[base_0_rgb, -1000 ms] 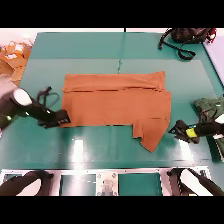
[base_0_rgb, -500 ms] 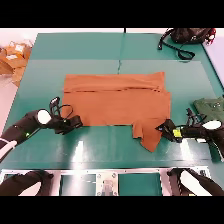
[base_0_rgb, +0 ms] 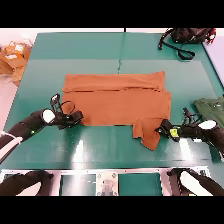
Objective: Fold the shirts.
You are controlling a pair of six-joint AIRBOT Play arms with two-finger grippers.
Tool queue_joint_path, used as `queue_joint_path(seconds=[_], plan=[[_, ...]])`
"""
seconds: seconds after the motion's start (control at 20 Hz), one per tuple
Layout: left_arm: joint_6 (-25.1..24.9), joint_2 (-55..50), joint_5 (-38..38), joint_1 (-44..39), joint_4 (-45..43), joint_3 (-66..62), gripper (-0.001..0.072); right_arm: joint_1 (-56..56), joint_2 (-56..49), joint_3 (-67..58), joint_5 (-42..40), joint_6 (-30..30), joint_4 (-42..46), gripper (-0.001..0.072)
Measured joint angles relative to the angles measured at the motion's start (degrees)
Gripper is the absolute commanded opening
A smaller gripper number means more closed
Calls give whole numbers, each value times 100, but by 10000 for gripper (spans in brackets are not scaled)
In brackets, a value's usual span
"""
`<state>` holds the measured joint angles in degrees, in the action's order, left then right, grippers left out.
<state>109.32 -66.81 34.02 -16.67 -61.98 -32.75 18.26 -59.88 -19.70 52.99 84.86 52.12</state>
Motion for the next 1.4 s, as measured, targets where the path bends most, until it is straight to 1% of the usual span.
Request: queue_joint_path(seconds=[0.1, 0.25, 0.5, 0.7, 0.9, 1.1, 1.25, 1.4], plan=[[-37, 9, 328, 2, -151, -105, 20, -9, -2, -70, 48, -63, 68, 17], [-79, 15, 1113, -2, -623, -358, 20, -9, 0, -289, 262, -98, 352, 16], [-195, 15, 2282, -4, -1495, -868, 20, 4, 352, -511, 890, 367, 1154, 17], [-501, 15, 2839, -4, -1880, -1279, 20, 4, 981, -776, 1401, 660, 1530, 17], [-870, -44, 3071, -4, -2055, -1722, 20, -116, 1182, -1331, 1582, 732, 1475, 17], [-1143, -448, 3112, 4, -2232, -2667, 20, -520, 651, -2310, 1296, 745, 1235, 17], [-1287, -1014, 3233, 144, -2356, -3576, 20, -826, -173, -3338, 1008, 756, 1088, 17], [-1578, -1738, 3324, 319, -2409, -4476, 21, -1029, -1182, -4393, 857, 763, 1027, 18]])
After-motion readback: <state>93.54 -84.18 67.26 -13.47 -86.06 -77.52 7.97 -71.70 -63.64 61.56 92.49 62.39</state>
